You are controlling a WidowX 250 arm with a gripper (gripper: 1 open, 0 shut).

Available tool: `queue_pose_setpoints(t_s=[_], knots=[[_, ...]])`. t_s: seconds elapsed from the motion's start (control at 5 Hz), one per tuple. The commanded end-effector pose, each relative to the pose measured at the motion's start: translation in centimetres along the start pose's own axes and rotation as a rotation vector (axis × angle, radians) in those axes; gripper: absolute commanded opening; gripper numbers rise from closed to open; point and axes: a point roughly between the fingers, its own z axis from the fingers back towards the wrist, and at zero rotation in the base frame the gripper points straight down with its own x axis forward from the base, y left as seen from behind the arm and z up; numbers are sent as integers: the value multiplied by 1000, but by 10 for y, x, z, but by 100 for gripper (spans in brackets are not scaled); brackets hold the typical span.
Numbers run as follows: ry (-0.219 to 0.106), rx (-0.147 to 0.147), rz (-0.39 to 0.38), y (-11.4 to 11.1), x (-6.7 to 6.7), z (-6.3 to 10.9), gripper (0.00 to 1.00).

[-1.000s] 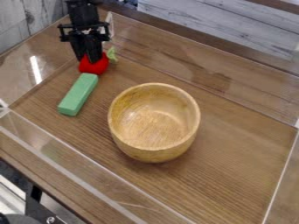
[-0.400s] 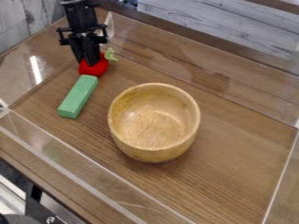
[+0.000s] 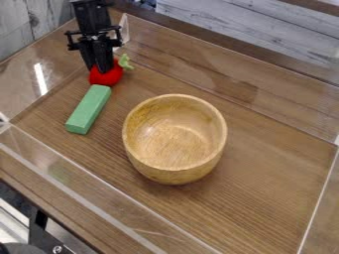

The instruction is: Move the red object to the left side of the table

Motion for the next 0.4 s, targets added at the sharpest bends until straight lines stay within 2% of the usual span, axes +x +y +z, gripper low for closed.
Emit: queue_pose_setpoints(t_s=[0.0, 0.2], knots=[[-45, 10, 23, 5, -8, 22, 0], [-45, 2, 38, 6, -14, 27, 0]])
